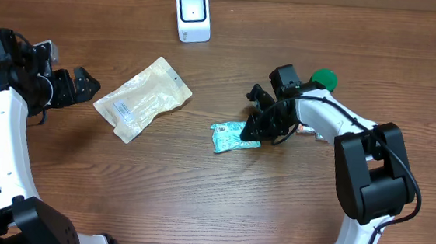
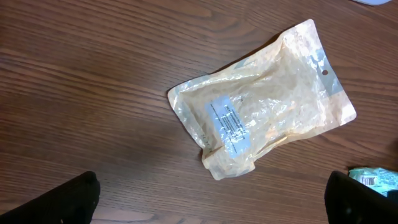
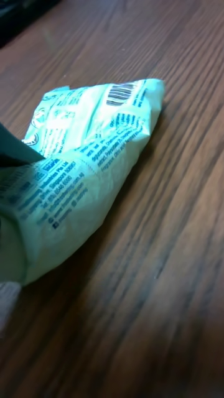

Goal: Scan the item barcode
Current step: 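Lift the wipes packet and carry it toward the white scanner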

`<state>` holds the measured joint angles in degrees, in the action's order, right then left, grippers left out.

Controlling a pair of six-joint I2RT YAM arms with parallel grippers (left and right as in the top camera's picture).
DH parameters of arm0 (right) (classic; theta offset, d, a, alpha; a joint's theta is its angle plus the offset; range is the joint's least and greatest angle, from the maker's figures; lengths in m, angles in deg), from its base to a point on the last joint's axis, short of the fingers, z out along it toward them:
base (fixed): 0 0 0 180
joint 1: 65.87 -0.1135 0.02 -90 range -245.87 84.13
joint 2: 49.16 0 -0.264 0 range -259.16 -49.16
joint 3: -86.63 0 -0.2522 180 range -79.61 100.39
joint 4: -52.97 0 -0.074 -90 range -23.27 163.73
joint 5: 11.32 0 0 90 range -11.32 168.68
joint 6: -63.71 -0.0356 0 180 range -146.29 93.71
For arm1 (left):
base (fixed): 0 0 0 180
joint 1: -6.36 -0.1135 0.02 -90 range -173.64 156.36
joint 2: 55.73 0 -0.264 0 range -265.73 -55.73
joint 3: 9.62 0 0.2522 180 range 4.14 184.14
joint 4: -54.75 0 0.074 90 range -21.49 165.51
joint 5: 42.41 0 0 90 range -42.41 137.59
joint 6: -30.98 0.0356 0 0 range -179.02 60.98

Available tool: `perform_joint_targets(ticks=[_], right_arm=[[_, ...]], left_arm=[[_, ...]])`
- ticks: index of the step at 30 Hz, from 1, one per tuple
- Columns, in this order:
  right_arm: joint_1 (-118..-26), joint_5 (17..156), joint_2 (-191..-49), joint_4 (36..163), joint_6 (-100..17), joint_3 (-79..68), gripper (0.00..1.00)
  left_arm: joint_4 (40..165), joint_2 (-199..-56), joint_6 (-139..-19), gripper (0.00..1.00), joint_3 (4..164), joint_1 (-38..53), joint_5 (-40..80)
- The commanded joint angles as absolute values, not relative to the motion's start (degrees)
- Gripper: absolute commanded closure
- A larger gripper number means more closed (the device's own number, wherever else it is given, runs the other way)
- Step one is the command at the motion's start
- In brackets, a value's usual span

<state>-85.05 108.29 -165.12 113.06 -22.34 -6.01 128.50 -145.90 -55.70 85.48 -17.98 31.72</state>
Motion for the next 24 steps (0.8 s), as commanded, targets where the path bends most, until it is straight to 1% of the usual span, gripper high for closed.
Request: perform_joint_targets(ticks=[1,3,6,10,17,24], right_arm=[[-85.31,109.51,-166.57,115.24,-25.33,-1.29,0.9],[-85.31,111.13,-166.57,114.68,-28.88,0.37,0.96],[-85.62,111.37,-166.59,111.09,-35.26,0.66,0.96],[-86.49,111.39,-167.29,108.08,-35.52,0.63,0.96],[-86.49,111.55,-167.49,107.64,-35.5,0.63,0.96],[-85.51,116.68,-166.15,107.07,-35.48,0.74,0.96]], left_arm=[[128.28,-145.45,-56.25,0.0,85.62,-17.6,31.48],[128.28,-145.45,-56.25,0.0,85.62,-17.6,31.48],[128.28,-145.45,-56.25,0.0,85.62,-17.6,31.48],[128.28,-145.45,-56.25,0.0,85.62,-17.6,31.48],[128.28,-145.45,-56.25,0.0,85.62,-17.6,31.48],[128.28,-145.45,-56.25,0.0,85.62,-17.6,31.48]])
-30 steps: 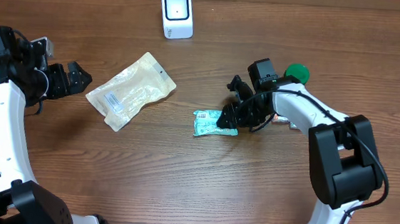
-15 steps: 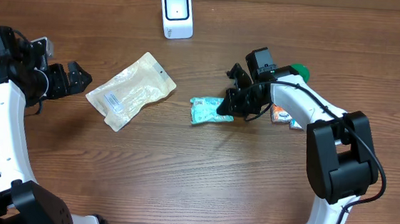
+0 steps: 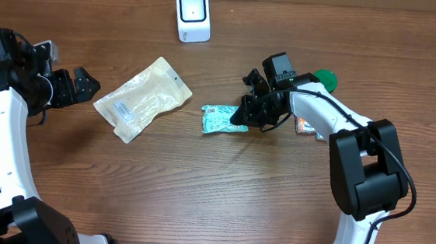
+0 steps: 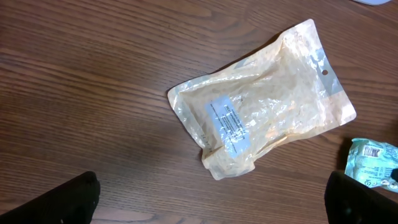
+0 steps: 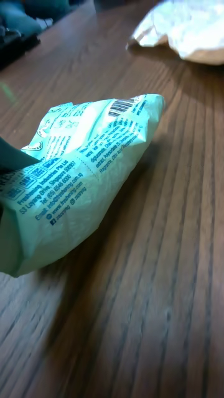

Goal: Scan the item barcode
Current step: 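Lift the wipes packet and carry it toward the white scanner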

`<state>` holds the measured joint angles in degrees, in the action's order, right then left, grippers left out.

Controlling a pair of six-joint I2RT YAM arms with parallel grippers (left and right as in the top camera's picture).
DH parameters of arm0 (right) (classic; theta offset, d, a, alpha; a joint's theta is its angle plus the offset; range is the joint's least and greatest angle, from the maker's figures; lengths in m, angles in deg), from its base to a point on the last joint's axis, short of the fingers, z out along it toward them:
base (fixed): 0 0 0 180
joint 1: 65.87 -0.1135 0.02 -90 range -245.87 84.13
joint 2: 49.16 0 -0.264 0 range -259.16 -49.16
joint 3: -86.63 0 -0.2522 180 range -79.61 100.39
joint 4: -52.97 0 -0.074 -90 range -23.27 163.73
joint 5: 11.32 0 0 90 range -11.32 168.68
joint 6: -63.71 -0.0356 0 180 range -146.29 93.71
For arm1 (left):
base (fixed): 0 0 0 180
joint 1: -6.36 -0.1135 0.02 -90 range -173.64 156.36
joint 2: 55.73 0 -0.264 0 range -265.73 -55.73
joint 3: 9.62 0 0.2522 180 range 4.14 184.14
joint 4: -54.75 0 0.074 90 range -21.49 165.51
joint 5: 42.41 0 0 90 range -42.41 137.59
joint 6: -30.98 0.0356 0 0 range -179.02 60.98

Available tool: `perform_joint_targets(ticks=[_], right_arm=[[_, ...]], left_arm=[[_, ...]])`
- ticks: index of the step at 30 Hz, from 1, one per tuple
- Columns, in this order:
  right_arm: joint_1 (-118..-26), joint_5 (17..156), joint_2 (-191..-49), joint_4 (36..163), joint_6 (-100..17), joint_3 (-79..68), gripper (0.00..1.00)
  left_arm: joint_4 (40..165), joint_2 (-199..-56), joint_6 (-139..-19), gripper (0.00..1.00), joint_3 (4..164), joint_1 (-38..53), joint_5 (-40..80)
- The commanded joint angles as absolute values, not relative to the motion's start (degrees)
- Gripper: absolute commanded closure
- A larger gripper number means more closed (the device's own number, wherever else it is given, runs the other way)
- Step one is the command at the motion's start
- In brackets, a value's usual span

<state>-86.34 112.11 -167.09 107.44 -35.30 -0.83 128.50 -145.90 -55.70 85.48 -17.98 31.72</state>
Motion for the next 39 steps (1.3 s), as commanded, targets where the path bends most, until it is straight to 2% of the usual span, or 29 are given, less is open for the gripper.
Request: perform_joint_targets(ticks=[1,19,39], right_arm=[[-85.11,117.84,-165.1,107.14,-35.5,0.74,0.96],[-82.45,116.14,-135.03,111.33,-32.0,0.76,0.96],[-82.69,114.34,-133.17,114.3,-32.04,0.61,0.96]], left_arm=[[128.28,-145.45,-56.25,0.01,85.62,-17.6,31.48],[128.28,-145.45,-56.25,0.0,85.62,-17.6,31.48],[128.28,-145.45,-56.25,0.0,85.62,-17.6,31.48]])
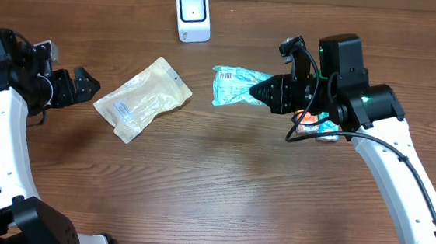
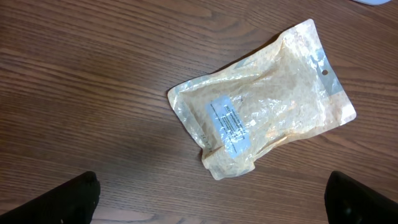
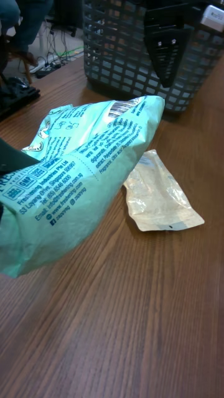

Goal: Scan the item barcode
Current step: 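Lift the wipes packet and carry it toward the white scanner, then hold the wipes packet in front of the white scanner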

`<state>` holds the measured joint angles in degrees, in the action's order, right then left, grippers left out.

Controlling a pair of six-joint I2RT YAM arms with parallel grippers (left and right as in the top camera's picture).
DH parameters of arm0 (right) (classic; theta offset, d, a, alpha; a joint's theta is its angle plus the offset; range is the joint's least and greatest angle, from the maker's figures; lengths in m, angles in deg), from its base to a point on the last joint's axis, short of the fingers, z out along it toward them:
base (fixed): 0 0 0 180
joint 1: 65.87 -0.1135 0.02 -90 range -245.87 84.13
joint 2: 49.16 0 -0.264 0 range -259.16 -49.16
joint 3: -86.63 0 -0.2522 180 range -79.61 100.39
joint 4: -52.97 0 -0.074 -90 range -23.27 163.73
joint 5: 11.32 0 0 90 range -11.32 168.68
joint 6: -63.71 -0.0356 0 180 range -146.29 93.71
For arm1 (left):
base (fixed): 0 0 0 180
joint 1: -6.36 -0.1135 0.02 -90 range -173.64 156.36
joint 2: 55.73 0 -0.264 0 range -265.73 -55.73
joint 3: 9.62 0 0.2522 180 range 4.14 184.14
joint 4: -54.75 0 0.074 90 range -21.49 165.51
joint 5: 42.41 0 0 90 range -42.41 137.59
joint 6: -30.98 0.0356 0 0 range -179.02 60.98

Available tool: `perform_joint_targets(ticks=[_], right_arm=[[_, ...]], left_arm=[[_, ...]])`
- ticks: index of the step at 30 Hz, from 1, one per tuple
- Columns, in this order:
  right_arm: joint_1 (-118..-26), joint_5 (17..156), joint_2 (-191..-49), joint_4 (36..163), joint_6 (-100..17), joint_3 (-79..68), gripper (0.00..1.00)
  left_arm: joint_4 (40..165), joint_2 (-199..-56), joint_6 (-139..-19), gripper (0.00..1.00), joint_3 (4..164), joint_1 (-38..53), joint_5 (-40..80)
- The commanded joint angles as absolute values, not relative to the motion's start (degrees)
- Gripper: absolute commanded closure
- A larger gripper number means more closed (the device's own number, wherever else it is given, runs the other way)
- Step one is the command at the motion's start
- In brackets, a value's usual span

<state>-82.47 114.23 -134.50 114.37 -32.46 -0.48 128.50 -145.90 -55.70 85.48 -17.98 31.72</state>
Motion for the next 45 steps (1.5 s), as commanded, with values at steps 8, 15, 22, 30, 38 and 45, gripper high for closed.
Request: perform_joint_targets(ticks=[8,15,22,30,38,45], right_arm=[[-82.69,111.24,-133.19,115.11,-32.02,0.59,0.96],[-82.66,108.51,-133.19,115.29,-33.57,0.61,0.96],[-82.69,106.28,-133.69,114.72,-34.49,2.12,0.96],[-82.71,97.1,-141.54,120.53,-34.78,18.88,0.96],[-86.29,80.75,-160.8,129.45,-31.54,51.87,0.96],[-92.09,62.02,-171.4,123.79,-22.43,62.14,0.96]], left_arm=[[128.28,-145.45,-56.25,0.01,85.62,-17.56,31.48],[128.28,-145.45,-56.25,0.0,85.62,-17.56,31.48],[128.28,-145.45,-56.25,0.0,85.62,-17.56,31.48],[128.28,-145.45,-56.25,0.01,85.62,-17.56,31.48],[128.28,-145.45,-56.25,0.0,85.62,-17.56,31.48],[128.28,-145.45,-56.25,0.01,85.62,-17.56,31.48]])
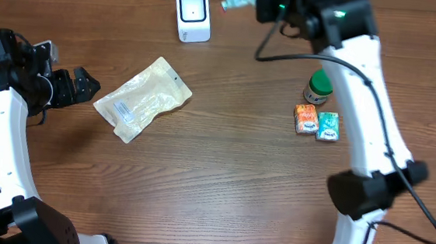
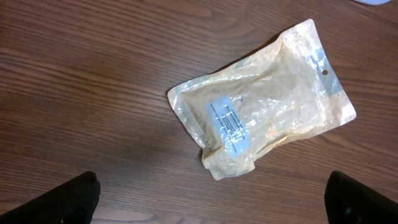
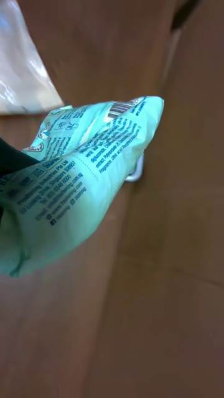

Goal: Scan the item barcode
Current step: 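Hold the wipes packet in front of the white scanner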

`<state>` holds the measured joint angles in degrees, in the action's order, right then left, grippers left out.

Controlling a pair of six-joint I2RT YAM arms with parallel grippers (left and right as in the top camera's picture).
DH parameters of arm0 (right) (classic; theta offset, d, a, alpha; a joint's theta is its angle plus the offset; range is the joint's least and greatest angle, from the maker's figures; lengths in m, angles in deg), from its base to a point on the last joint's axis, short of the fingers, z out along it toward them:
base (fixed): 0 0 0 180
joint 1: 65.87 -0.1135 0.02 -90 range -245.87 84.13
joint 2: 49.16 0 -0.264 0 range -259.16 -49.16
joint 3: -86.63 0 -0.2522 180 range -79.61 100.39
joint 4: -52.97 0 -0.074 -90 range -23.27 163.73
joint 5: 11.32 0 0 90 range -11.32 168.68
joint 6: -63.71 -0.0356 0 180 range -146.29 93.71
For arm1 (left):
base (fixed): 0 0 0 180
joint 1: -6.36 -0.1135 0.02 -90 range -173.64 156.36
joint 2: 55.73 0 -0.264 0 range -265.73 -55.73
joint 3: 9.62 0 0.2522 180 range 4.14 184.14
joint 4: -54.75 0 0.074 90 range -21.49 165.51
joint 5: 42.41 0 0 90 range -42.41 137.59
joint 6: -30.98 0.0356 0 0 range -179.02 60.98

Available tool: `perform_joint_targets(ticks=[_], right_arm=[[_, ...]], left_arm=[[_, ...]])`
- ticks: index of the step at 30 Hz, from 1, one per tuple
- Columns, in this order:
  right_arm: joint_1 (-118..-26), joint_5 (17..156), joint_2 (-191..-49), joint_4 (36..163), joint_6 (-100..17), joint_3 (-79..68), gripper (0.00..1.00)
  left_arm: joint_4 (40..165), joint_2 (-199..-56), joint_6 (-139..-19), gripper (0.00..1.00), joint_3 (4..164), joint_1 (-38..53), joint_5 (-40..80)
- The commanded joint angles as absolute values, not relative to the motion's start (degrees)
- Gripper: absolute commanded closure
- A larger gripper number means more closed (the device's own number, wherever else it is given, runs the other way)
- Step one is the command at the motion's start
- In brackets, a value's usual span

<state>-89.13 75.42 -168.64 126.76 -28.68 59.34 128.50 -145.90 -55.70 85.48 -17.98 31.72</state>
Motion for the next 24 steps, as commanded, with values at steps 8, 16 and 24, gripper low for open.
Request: perform_joint_targets(ticks=[8,16,24], right_arm=[[-98.21,43.75,-179.83,107.44,0.19,62.12,0.96],[-99.93,40.6,-190.37,89.52,23.67,62.1,0.96],[-99.93,47.7,-196.42,83.44,35.8,62.1,0.96]], left_arm=[[128.28,-145.45,-56.25,0.0,85.62,-17.56,31.48],[128.28,-145.45,-56.25,0.0,85.62,-17.56,31.48],[128.28,-145.45,-56.25,0.0,85.62,-17.56,31.48]])
